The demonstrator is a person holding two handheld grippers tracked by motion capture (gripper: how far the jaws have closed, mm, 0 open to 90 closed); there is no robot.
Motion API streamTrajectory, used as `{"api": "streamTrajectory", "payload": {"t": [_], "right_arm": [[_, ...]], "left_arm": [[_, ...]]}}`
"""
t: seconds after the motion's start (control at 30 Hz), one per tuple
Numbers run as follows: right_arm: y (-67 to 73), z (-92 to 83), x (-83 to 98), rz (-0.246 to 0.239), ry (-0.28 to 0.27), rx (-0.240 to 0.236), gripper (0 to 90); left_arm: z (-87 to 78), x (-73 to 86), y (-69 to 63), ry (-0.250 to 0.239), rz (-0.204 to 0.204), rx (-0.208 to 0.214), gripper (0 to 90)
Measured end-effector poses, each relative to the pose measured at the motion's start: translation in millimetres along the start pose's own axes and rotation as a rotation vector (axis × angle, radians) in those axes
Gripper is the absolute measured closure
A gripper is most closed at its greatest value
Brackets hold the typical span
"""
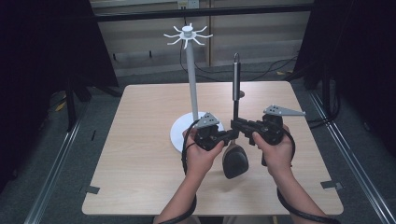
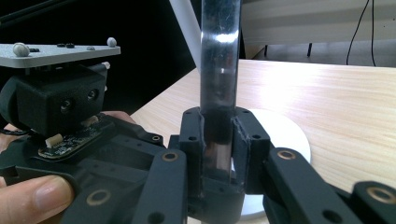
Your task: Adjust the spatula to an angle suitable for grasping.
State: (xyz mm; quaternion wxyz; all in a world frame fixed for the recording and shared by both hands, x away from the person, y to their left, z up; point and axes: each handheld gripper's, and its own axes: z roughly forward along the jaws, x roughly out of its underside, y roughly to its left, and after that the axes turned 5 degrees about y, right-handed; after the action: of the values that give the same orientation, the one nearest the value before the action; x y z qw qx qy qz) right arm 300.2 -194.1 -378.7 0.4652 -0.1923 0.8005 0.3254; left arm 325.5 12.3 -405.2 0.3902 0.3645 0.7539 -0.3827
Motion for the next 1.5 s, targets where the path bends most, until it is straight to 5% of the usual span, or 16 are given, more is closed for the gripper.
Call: {"api": "streamTrajectory", "payload": {"t": [0.67, 1.5], "right_arm": [[6.0, -0.1, -11.4, -0.075, 0.001, -0.034, 71.9], [14.2, 5.4, -18.0, -0.107, -0.001, -0.052, 66.1]], "left_arm": [[-15.2, -5.6, 1.6, 0.015, 0.098, -0.030, 88.4], [-35.0, -8.5, 7.3, -0.033, 0.113, -0.055, 88.4]]}}
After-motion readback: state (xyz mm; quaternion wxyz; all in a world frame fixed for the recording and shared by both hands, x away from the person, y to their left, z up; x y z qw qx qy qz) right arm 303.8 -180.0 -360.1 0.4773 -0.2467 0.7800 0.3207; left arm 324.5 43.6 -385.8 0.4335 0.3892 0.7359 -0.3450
